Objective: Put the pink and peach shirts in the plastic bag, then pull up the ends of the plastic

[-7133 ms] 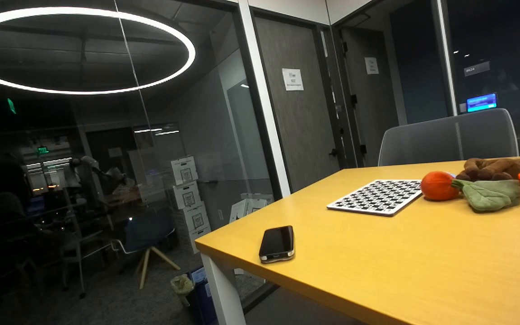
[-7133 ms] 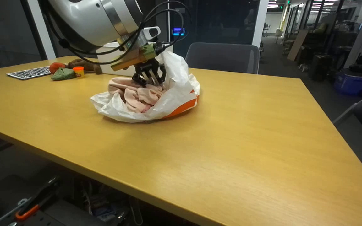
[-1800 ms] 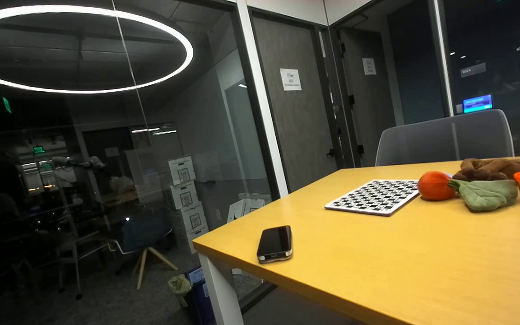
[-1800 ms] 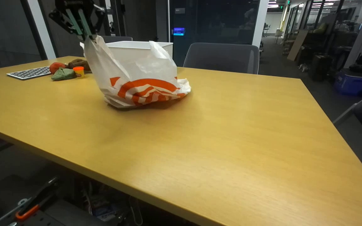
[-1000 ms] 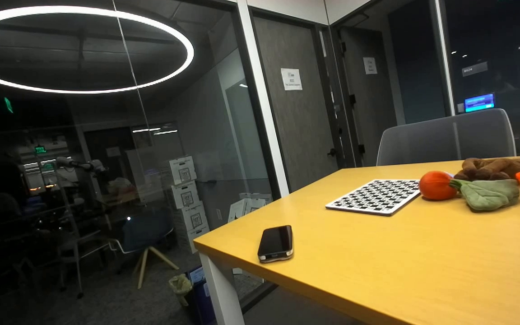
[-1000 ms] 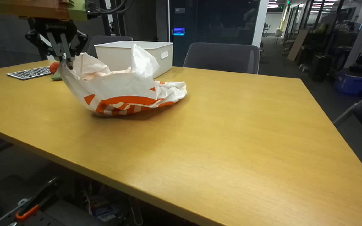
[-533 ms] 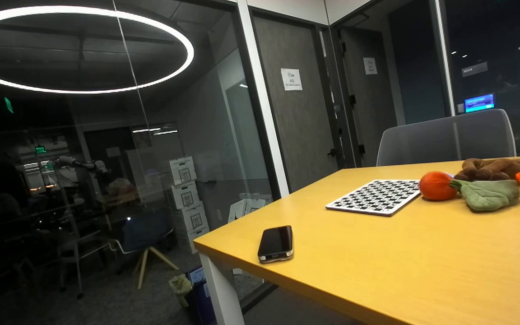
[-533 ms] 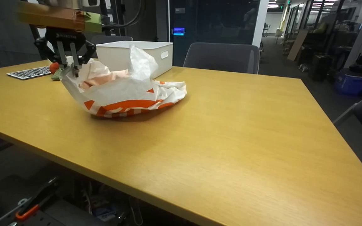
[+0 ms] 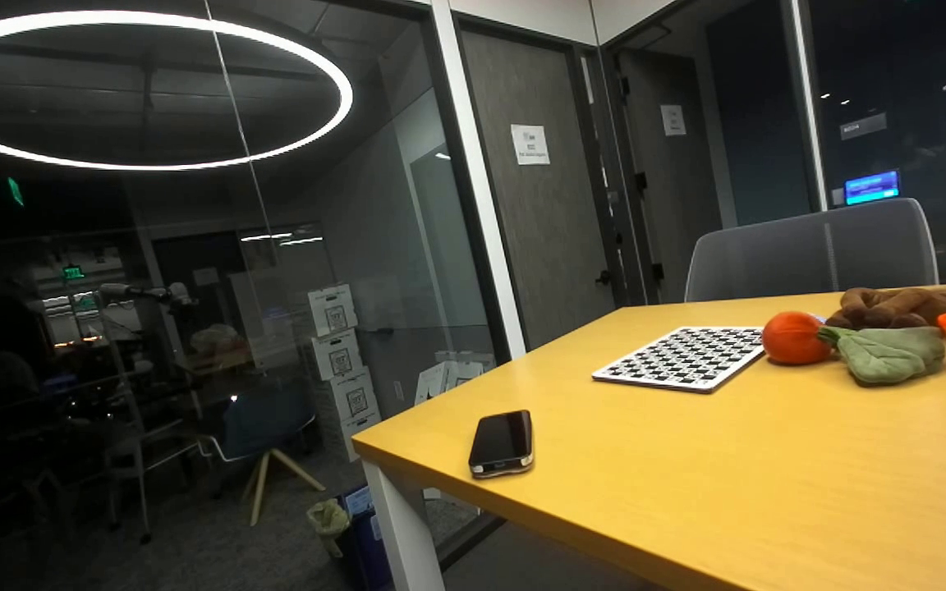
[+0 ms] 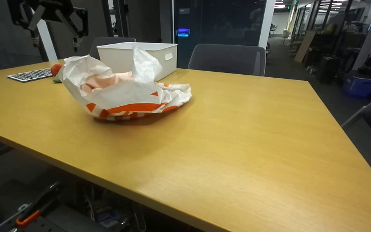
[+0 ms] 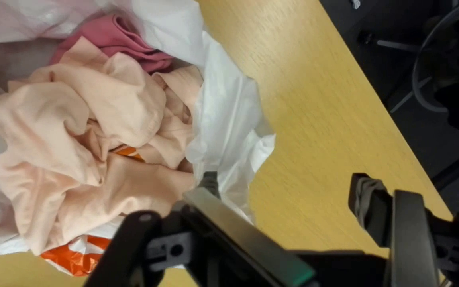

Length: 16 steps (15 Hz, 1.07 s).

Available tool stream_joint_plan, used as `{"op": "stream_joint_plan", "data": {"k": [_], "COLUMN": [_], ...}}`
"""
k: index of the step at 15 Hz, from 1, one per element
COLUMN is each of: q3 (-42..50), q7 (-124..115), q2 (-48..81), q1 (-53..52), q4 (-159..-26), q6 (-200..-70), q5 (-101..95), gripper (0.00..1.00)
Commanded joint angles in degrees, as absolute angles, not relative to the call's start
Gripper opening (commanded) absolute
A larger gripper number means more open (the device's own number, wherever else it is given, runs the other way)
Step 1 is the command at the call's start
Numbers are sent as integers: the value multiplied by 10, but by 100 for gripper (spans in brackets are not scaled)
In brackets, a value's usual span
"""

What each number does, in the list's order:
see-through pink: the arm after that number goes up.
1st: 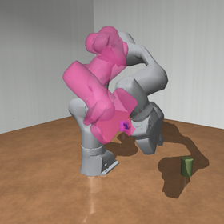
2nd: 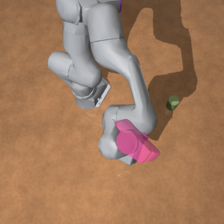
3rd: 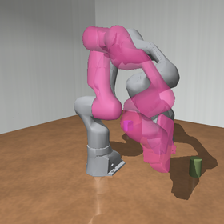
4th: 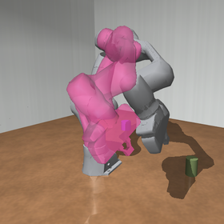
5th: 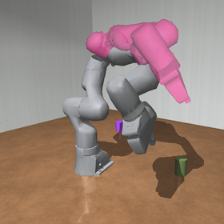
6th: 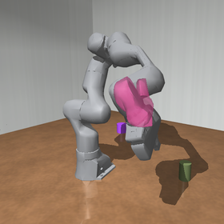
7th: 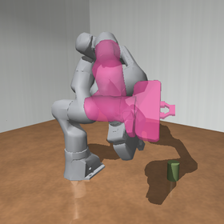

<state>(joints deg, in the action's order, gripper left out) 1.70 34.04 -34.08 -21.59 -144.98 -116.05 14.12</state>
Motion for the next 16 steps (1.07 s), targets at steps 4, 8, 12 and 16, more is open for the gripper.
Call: {"op": "stream_joint_plan", "data": {"k": [4, 8, 12, 16], "q3": [-23, -48, -40, -40], "q7": [252, 205, 216, 216], "q2": [-351, -337, -345, -345], "q1": [-176, -151, -158, -158], "q4": [-1385, -1368, -1391, -1393], "q6": [-1069, -1064, -1080, -1080], "q5": [114, 52, 59, 59], "gripper": [100, 100, 100, 100]}}
